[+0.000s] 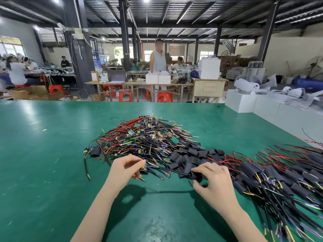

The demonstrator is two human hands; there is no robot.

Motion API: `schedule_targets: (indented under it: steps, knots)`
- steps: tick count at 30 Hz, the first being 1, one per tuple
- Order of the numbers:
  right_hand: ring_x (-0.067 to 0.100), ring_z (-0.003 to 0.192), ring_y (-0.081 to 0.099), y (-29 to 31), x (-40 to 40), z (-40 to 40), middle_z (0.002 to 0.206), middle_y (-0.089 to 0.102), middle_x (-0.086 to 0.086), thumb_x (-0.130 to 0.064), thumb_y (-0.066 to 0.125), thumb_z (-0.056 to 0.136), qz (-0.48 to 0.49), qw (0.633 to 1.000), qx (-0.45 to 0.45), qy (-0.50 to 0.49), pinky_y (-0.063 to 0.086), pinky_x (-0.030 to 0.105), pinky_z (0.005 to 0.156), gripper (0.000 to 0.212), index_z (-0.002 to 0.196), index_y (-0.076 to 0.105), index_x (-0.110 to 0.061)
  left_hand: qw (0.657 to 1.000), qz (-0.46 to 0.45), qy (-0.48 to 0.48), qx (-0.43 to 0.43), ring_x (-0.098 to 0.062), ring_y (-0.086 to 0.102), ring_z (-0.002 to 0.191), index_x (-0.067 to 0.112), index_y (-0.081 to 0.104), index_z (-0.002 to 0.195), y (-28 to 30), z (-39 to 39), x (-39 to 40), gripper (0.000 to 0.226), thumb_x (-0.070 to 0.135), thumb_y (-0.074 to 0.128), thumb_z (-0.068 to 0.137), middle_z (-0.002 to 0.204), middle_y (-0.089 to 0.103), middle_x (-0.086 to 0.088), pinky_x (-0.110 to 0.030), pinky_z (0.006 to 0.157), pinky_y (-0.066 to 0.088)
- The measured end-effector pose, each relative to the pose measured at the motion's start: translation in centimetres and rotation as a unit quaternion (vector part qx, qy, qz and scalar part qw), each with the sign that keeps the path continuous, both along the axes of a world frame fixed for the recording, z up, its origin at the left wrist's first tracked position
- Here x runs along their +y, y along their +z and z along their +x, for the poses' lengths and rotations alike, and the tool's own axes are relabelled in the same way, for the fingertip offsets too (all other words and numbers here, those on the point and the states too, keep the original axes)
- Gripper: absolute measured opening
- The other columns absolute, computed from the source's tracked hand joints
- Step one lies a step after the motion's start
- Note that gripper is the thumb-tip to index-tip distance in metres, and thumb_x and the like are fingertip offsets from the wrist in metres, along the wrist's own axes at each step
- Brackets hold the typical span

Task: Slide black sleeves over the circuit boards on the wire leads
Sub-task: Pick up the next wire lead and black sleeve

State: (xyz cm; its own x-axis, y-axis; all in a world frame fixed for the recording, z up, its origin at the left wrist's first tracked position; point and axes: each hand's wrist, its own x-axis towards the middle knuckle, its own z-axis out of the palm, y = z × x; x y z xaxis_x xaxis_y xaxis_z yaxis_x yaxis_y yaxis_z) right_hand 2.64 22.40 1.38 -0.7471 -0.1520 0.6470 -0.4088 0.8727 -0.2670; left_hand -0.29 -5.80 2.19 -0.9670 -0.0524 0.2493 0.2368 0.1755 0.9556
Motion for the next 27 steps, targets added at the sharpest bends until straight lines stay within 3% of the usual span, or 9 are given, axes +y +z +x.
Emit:
schedule_targets:
  steps: [3, 6, 9, 15, 22, 27]
  knots:
    - [0.017, 0.074, 0.062, -0.1, 0.0, 0.1, 0.081, 0.064, -0.012, -0.014, 0.082, 0.056, 0.006, 1.0, 0.003, 0.007, 0.042, 0.035, 0.071, 0.03, 0.083, 0.071, -0.026, 0.999, -0.036, 0.0, 0.038, -0.016, 0.057, 0.046, 0.008, 0.072, 0.08, 0.0, 0.1, 0.5, 0.007, 0.007, 0.07, 0.087, 0.057, 0.065, -0.006, -0.021, 0.05, 0.047]
    - [0.017, 0.075, 0.062, -0.1, 0.0, 0.1, 0.081, 0.064, -0.012, -0.016, 0.081, 0.057, 0.004, 1.0, -0.005, 0.009, 0.042, 0.035, 0.072, 0.029, 0.083, 0.071, -0.026, 0.998, 0.055, -0.016, 0.026, -0.016, 0.053, 0.047, 0.005, 0.073, 0.083, 0.0, -0.1, 0.7, 0.004, 0.008, 0.07, 0.085, 0.059, 0.063, -0.005, -0.02, 0.05, 0.046]
    - [0.018, 0.076, 0.062, -0.1, -0.6, 0.2, 0.08, 0.063, -0.012, -0.019, 0.08, 0.057, 0.01, 1.0, -0.006, 0.014, 0.042, 0.035, 0.071, 0.029, 0.082, 0.07, -0.027, 0.987, 0.152, -0.056, -0.004, -0.013, 0.051, 0.049, 0.004, 0.074, 0.088, 0.1, 0.1, 0.9, 0.018, 0.019, 0.072, 0.079, 0.063, 0.061, -0.003, -0.017, 0.048, 0.043]
    - [0.014, 0.081, 0.061, 0.0, -1.6, 0.4, 0.087, 0.064, -0.014, -0.025, 0.073, 0.064, -0.019, 0.998, 0.032, 0.052, 0.034, 0.031, 0.079, 0.027, 0.09, 0.071, -0.026, 0.994, 0.04, -0.098, -0.023, -0.018, 0.057, 0.053, 0.011, 0.074, 0.082, -0.7, 0.2, 2.1, 0.006, 0.011, 0.07, 0.087, 0.067, 0.065, -0.008, -0.023, 0.054, 0.049]
    - [0.02, 0.091, 0.059, 0.1, -2.9, 0.7, 0.099, 0.064, -0.005, -0.017, 0.075, 0.073, -0.015, 0.988, 0.056, 0.141, 0.049, 0.034, 0.078, 0.03, 0.103, 0.07, -0.015, 0.977, 0.041, -0.205, -0.036, -0.025, 0.07, 0.076, 0.01, 0.075, 0.098, -1.3, 1.0, 4.1, 0.014, 0.004, 0.064, 0.091, 0.088, 0.071, -0.012, -0.031, 0.073, 0.057]
    - [0.019, 0.091, 0.058, -0.2, -3.0, 0.6, 0.099, 0.062, -0.003, -0.011, 0.077, 0.072, -0.036, 0.985, 0.041, 0.165, 0.044, 0.024, 0.084, 0.034, 0.105, 0.07, -0.013, 0.979, 0.061, -0.194, -0.03, -0.027, 0.07, 0.075, 0.012, 0.072, 0.1, -1.3, 1.2, 4.5, 0.015, 0.01, 0.069, 0.085, 0.086, 0.07, -0.01, -0.03, 0.071, 0.056]
